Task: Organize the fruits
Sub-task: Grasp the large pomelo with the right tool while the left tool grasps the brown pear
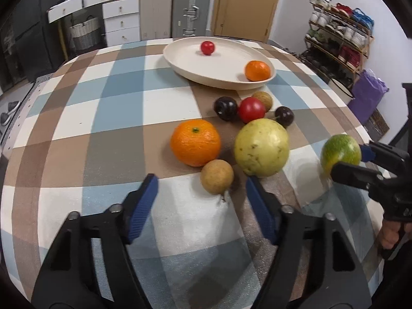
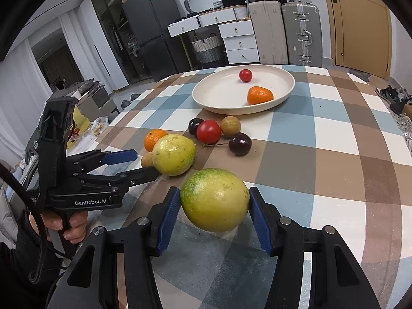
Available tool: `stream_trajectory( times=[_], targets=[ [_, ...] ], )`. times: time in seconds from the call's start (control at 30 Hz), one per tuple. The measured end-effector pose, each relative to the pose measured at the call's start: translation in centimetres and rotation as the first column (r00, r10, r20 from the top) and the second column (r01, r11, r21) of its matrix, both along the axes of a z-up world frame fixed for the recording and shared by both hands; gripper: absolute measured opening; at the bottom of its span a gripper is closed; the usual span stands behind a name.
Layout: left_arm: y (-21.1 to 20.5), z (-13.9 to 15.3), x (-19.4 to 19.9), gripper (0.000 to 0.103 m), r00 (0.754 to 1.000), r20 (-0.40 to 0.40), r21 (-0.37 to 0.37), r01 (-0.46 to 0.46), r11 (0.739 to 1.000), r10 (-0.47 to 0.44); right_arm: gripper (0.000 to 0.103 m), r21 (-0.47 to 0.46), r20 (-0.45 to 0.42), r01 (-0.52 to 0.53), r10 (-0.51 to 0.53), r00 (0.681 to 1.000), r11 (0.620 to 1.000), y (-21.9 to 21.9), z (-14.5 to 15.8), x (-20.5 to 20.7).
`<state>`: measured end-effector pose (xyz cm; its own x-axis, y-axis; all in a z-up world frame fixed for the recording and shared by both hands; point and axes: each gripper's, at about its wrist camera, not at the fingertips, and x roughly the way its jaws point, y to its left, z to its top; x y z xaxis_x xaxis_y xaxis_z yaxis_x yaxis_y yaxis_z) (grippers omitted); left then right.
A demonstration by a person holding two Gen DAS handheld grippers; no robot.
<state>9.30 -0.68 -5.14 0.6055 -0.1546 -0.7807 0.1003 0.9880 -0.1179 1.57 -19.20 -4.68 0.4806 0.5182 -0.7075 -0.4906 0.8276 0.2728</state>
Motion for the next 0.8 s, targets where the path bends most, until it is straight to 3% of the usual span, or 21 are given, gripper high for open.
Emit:
stream_trajectory(
  times=[0.03, 0.17, 0.8],
  targets=[
    [-0.1, 0.0, -0.1, 0.054, 1.000, 0.002, -0.004, 0.007, 1.000, -0.007, 0.054, -0.002, 0.001, 0.002, -0.002, 1.000, 1.000, -0.1, 0.0, 0.1],
    [-0.1, 0.1, -0.3, 0.022, 0.999, 0.007, -0.037, 0.036, 0.999, -0.036, 0.054, 0.000, -0.005, 0.008, -0.008, 1.000, 1.000, -0.3, -0.2, 0.2],
    [0.1, 1.8, -2.7, 0.022, 0.996, 0.077, -0.057, 0.048, 0.997, -0.043, 0.054, 0.007, 0.013, 0.015, -0.016, 1.000, 1.000, -0.5, 0.1, 0.1]
  ],
)
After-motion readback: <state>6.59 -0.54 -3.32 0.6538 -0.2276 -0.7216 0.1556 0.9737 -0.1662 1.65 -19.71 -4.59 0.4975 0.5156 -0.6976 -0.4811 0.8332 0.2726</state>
